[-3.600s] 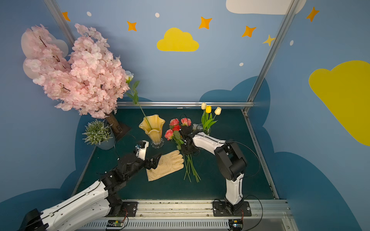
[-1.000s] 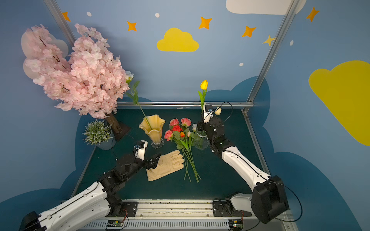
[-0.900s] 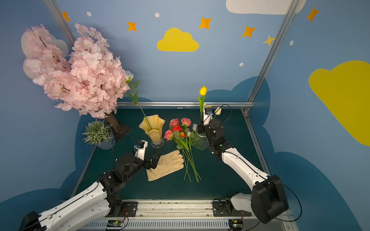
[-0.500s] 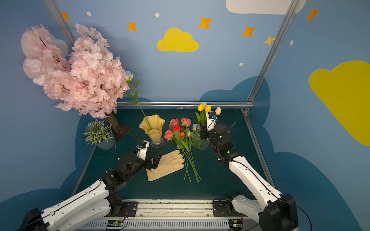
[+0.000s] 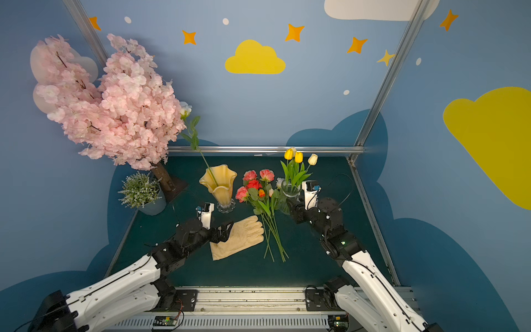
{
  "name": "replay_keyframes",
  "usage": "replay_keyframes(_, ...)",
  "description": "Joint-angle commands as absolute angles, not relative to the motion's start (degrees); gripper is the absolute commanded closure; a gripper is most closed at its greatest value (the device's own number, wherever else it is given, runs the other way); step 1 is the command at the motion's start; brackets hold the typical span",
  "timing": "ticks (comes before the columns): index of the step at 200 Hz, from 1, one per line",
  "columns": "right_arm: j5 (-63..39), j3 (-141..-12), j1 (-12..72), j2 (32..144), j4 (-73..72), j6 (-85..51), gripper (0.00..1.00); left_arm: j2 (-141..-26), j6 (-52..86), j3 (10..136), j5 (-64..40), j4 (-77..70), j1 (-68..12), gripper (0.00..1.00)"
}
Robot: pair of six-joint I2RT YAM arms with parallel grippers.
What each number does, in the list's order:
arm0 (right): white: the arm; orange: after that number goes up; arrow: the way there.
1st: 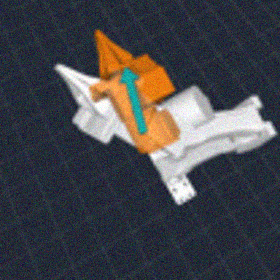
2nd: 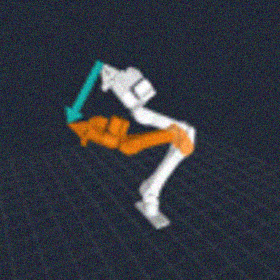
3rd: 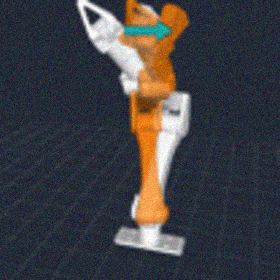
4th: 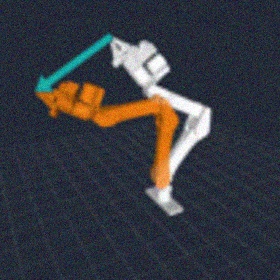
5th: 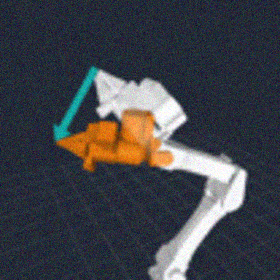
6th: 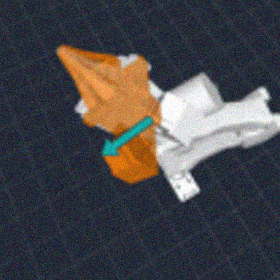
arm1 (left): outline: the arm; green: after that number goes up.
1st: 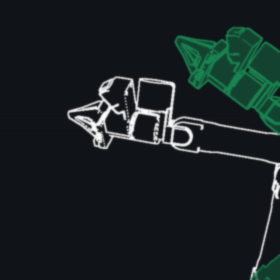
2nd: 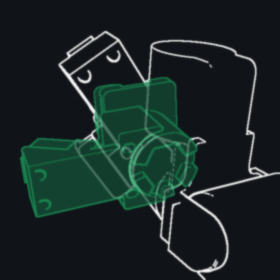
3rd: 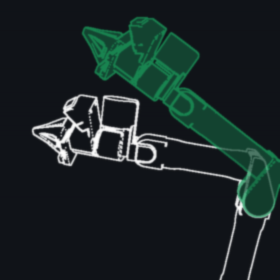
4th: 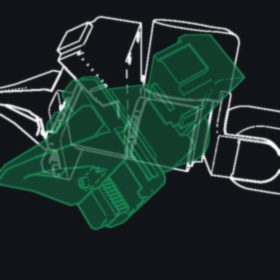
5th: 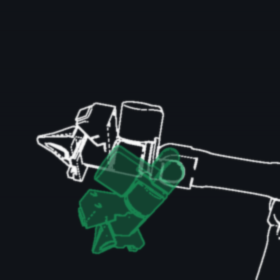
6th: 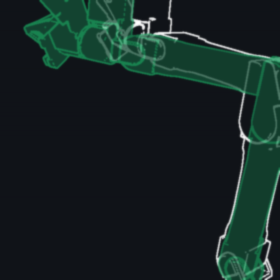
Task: Arrange the flowers in different vases according to their variety
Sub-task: Pick up the flower at the center of the board.
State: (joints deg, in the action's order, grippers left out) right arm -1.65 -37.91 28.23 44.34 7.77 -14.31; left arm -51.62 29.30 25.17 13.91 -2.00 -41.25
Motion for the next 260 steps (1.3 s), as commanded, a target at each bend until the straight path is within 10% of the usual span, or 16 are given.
replay_keyframes(1,1.3,-33.8,28.3,41.6,6.0,-15.7,0.32,-54.5,41.8,29.1,10.8,2.1,-41.5,0.00)
replay_keyframes(73,9.2,-27.3,28.2,35.6,4.6,-16.5,0.31,-72.3,63.0,41.0,8.6,2.8,-48.2,0.01)
replay_keyframes(145,14.0,-23.7,28.2,33.9,2.0,-17.1,0.38,-92.9,73.8,55.3,7.8,0.2,-53.4,0.39)
replay_keyframes(260,14.9,-23.5,28.2,33.8,2.0,-17.0,0.41,-108.8,79.4,62.4,3.6,-3.5,-48.3,0.70)
